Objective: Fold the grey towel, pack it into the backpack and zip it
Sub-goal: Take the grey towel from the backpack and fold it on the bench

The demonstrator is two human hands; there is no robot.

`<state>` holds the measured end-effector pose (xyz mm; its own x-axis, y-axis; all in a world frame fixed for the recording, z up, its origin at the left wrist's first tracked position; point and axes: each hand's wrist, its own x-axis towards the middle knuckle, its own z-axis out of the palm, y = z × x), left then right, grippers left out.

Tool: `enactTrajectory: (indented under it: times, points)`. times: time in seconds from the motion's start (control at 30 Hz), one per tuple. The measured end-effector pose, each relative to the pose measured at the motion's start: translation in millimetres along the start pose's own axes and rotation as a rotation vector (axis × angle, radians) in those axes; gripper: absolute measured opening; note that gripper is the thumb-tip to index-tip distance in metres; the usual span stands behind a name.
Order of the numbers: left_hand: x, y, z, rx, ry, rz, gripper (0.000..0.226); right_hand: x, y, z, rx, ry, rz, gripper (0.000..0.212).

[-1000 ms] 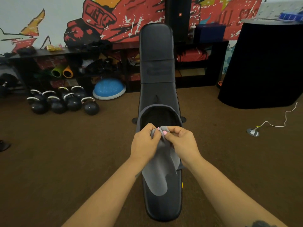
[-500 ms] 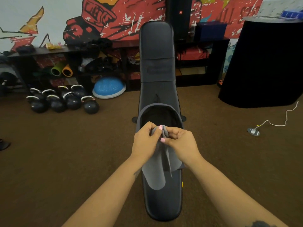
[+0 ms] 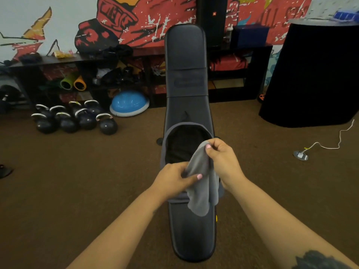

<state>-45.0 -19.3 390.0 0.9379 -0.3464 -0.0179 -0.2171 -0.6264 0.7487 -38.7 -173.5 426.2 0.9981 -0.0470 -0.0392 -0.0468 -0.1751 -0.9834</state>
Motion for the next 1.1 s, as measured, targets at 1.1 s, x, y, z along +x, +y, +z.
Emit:
enactTrajectory:
  times: [1.1]
  points:
    - [-13.9,-32.7,-54.8,0.21,0.367,0.036,0.01,24.4,35.7,-63.3,-0.079,0.232,0.198,0.017]
